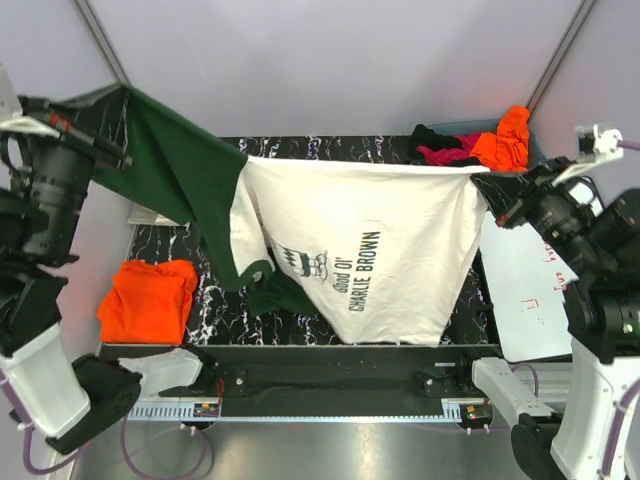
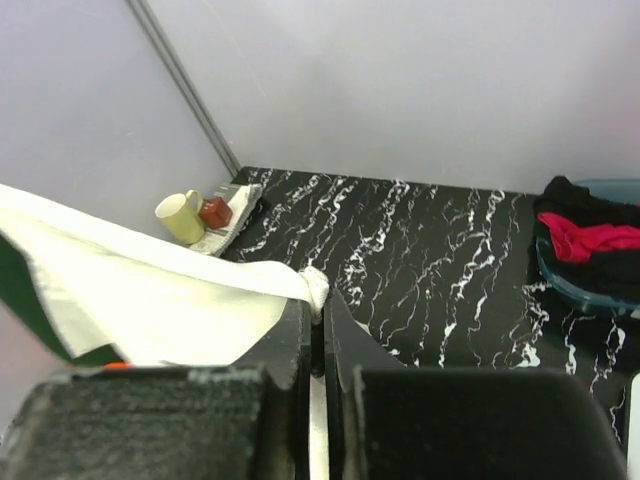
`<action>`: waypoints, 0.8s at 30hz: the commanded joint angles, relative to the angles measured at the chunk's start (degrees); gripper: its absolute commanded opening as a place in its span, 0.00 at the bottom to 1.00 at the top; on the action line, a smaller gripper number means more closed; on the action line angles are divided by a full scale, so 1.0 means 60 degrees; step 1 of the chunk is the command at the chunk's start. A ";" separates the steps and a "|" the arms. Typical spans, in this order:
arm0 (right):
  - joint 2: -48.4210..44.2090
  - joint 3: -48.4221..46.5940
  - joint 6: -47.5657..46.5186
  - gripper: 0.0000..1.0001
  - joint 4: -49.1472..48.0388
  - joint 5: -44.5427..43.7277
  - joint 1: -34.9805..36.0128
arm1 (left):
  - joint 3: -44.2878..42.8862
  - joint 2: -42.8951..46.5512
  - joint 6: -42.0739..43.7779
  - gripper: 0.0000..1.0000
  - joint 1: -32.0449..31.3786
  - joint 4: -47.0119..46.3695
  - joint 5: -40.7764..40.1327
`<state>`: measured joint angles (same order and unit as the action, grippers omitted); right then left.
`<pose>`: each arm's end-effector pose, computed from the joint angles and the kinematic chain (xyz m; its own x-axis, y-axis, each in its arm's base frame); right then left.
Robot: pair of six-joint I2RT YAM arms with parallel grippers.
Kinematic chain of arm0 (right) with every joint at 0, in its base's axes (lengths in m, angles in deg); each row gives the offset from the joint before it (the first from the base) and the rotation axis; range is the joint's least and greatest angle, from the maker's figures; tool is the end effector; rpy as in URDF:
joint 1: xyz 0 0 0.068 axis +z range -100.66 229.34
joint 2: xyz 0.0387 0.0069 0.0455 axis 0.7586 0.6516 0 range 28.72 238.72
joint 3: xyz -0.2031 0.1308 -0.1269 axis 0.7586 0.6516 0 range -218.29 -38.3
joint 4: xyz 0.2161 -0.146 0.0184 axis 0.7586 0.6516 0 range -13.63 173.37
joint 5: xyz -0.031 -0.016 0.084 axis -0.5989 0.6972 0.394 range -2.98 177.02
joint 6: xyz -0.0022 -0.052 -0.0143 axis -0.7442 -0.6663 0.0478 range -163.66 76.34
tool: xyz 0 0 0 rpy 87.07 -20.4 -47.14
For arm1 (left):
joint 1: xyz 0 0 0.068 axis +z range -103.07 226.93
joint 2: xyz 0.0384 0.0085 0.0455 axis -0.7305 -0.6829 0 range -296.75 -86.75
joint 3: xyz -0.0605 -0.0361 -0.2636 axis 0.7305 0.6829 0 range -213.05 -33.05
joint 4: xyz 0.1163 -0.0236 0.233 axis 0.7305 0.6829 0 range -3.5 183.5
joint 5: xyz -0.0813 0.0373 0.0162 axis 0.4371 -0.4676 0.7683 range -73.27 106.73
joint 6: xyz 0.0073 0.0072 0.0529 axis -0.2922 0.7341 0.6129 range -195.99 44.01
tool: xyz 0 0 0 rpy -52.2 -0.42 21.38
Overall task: Fold and stack the t-shirts
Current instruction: Flatten the tshirt out
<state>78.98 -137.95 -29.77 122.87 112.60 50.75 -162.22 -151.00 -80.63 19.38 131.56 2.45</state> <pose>0.0707 0.0170 0.5469 -0.0598 0.2151 -0.9748 -0.4523 0.8647 0.2185 0.0543 -0.0185 0.6356 0.2807 -0.2349 -0.9306 0.2661 0.9506 -0.1597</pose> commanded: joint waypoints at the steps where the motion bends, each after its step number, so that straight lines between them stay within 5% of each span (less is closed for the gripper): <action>1: 0.1403 0.0247 0.0074 0.00 -0.0236 -0.0660 0.0014 | -0.1411 -0.2293 0.0641 0.00 -0.0008 0.0355 -0.0753; 14: 0.5785 0.0789 -0.0864 0.00 -0.1407 -0.0514 0.0058 | 0.0344 -0.5798 -0.0544 0.00 0.2261 0.0240 0.1718; 24: 1.0938 -0.1728 -0.1085 0.00 -0.1320 -0.0264 0.0351 | -0.1279 -0.9796 -0.0735 0.00 0.3068 0.0474 0.2644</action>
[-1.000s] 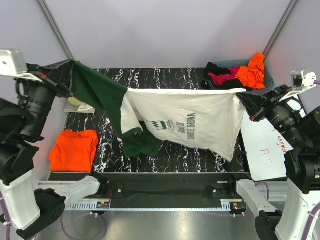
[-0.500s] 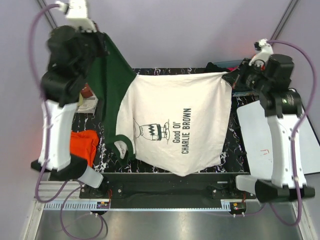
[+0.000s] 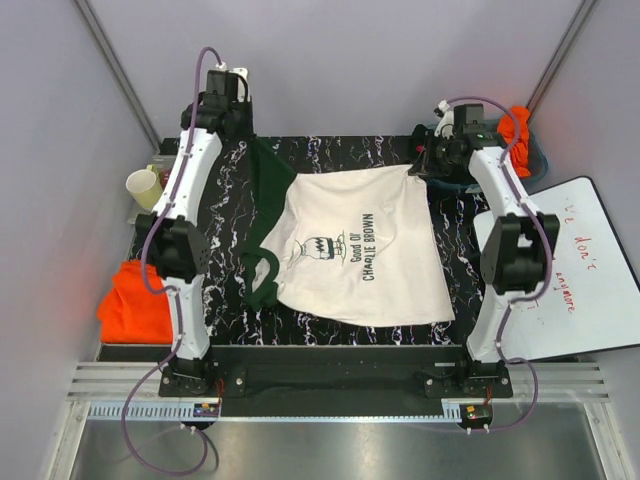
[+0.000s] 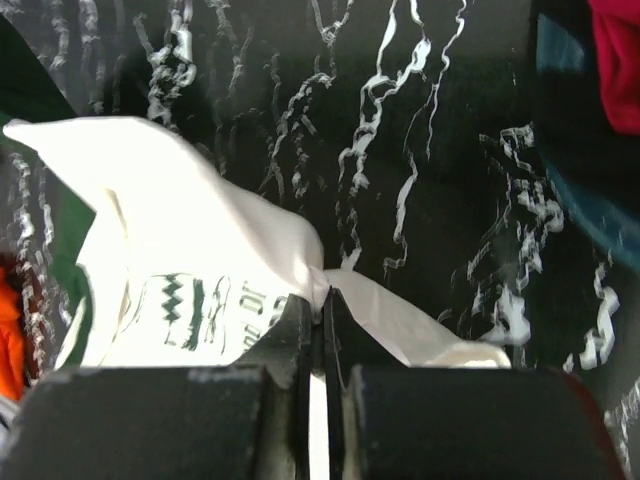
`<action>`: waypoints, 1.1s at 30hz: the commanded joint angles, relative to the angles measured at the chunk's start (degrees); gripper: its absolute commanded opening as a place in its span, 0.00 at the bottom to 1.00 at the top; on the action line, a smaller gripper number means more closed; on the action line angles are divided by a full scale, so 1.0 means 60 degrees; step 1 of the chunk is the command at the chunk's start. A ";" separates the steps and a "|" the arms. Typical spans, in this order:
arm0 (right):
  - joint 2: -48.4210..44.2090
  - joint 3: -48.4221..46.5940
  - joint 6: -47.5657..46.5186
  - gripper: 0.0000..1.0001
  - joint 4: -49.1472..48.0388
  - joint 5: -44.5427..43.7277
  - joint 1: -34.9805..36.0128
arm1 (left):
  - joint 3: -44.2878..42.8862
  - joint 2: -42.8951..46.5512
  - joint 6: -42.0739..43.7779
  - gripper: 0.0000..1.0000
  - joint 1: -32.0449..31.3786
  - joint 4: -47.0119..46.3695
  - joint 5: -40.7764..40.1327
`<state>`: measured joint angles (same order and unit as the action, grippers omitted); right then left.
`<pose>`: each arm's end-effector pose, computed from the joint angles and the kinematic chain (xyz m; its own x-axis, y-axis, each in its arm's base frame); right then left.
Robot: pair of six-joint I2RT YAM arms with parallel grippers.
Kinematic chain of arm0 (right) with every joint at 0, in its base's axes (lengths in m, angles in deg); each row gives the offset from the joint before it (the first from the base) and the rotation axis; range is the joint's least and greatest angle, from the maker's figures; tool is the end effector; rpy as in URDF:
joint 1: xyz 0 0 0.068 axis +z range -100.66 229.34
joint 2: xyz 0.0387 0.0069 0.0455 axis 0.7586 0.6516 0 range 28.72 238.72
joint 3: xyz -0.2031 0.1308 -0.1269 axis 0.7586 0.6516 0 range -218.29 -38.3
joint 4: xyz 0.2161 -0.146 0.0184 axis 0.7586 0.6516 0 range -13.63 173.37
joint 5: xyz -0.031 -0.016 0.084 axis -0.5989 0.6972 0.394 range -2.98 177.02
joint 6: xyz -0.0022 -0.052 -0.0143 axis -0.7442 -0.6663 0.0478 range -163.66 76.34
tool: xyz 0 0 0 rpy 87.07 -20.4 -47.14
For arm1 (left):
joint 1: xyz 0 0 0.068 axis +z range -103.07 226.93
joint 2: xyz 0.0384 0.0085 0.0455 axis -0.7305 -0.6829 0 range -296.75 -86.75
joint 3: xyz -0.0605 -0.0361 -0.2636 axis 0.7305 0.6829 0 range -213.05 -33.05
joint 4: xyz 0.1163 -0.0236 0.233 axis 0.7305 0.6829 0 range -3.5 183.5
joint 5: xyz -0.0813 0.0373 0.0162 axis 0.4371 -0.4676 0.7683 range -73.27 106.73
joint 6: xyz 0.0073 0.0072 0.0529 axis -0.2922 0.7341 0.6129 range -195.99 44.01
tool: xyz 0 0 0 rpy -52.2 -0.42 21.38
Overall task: Fold and stack the t-shirts
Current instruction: Flatten the tshirt out
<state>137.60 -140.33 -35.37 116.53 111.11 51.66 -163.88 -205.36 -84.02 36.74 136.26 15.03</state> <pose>0.4275 0.0317 0.3157 -0.7686 0.1005 -0.6318 -0.2066 0.8957 0.3938 0.4530 -0.0804 0.3892 -0.6152 -0.0314 -0.7878 0.0683 0.9933 -0.0929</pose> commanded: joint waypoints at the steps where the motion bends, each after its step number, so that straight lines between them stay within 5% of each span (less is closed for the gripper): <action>1: 0.1436 -0.1841 -0.0094 0.00 -0.0220 0.0012 0.0212 | -0.1134 -0.0871 -0.0170 0.00 0.0176 -0.0295 0.0502; 9: 0.2405 -0.2813 -0.0137 0.00 0.0088 -0.0353 0.0345 | -0.1034 -0.0684 0.0079 0.00 0.0191 -0.0310 0.0297; 24: 0.0355 -0.0090 -0.0094 0.00 0.0513 -0.0662 0.0359 | 0.4177 0.2818 -0.0653 0.00 -0.0131 0.0291 0.0736; 33: -0.0422 0.0952 0.0023 0.00 0.1070 -0.0662 0.0359 | 0.5677 0.4225 -0.1298 0.00 -0.0395 0.0687 -0.0080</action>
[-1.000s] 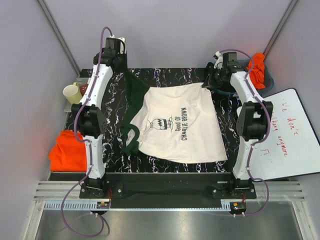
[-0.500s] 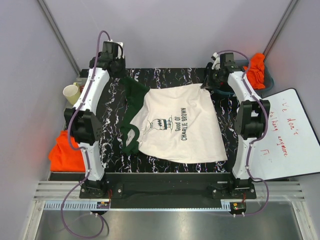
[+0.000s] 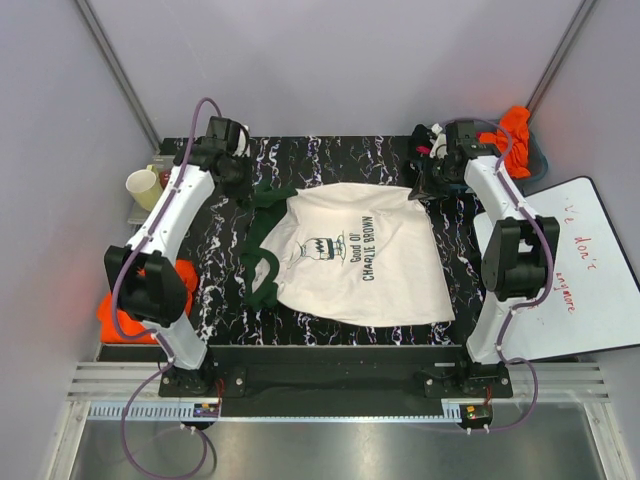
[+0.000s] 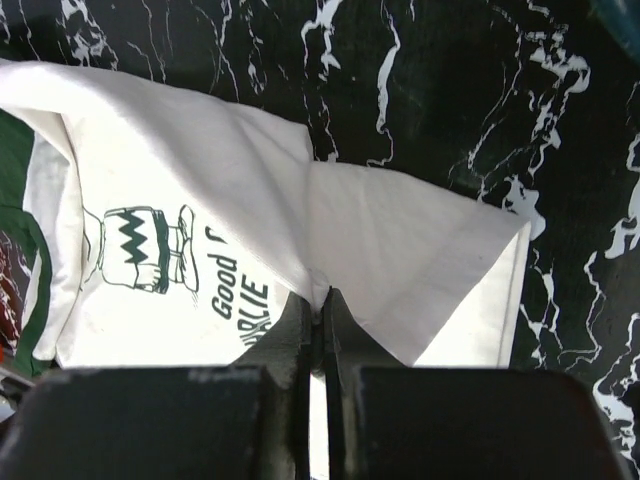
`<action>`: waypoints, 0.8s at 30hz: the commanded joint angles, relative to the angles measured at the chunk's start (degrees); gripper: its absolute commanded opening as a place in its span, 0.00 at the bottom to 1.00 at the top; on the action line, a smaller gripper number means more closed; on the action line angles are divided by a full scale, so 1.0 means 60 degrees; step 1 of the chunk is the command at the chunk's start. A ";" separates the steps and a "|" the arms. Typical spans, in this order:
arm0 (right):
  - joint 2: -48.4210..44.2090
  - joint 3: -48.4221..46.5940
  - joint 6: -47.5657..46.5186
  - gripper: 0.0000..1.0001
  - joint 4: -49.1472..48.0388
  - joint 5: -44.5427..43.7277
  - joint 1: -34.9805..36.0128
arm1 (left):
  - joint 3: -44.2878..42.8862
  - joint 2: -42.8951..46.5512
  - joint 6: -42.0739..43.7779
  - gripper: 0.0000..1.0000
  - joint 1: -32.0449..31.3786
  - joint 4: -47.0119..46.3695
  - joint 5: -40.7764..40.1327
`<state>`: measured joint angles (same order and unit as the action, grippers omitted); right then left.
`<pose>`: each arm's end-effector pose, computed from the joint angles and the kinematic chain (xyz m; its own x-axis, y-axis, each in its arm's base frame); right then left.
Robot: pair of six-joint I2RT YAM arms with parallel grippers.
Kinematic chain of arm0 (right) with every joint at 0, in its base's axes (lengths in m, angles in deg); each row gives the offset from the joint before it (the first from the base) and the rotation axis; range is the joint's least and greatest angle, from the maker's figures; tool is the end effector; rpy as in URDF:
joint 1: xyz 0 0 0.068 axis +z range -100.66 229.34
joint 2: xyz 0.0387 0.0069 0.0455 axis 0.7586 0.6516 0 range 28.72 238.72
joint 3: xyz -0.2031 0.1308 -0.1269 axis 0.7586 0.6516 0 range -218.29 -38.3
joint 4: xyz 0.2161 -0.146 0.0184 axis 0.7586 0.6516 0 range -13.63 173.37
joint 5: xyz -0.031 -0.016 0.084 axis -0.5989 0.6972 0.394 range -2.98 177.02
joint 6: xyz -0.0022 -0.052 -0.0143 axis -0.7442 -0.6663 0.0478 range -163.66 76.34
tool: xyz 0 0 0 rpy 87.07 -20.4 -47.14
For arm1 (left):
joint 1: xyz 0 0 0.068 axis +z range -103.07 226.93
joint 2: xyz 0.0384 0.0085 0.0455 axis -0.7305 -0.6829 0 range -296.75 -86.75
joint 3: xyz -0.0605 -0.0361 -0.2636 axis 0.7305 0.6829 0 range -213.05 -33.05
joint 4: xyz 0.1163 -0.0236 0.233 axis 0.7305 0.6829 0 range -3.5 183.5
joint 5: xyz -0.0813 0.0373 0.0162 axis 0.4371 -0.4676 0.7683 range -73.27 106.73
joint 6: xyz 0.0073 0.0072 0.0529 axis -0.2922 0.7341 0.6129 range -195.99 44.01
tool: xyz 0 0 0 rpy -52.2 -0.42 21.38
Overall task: Fold and stack the t-shirts
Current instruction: Flatten the tshirt out
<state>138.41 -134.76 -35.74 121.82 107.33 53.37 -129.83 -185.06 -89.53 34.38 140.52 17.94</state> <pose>0.4151 0.0415 0.2727 -0.8779 0.0676 -0.4741 -0.1263 0.9222 0.3654 0.3578 -0.0805 0.3379 -0.8361 -0.0538 -0.5460 0.0340 0.9882 -0.1494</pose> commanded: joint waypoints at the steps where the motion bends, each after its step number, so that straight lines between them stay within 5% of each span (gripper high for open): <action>1: -0.0600 -0.0064 0.0115 0.00 0.0188 0.0041 0.0075 | -0.0173 0.1016 -0.0394 0.00 -0.0002 -0.0024 -0.0742; 17: -0.1978 -0.5028 0.0672 0.00 -0.0046 -0.0823 0.0221 | -0.6747 0.0359 -0.0424 0.00 -0.0002 -0.0419 -0.2282; 24: -0.2022 -0.6655 0.0759 0.00 -0.0002 -0.0588 0.0309 | -0.7265 0.1001 -0.0336 0.00 -0.0046 -0.1721 -0.1771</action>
<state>126.58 -169.75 -32.24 122.85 104.21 54.66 -172.29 -181.89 -92.43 34.16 137.09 6.69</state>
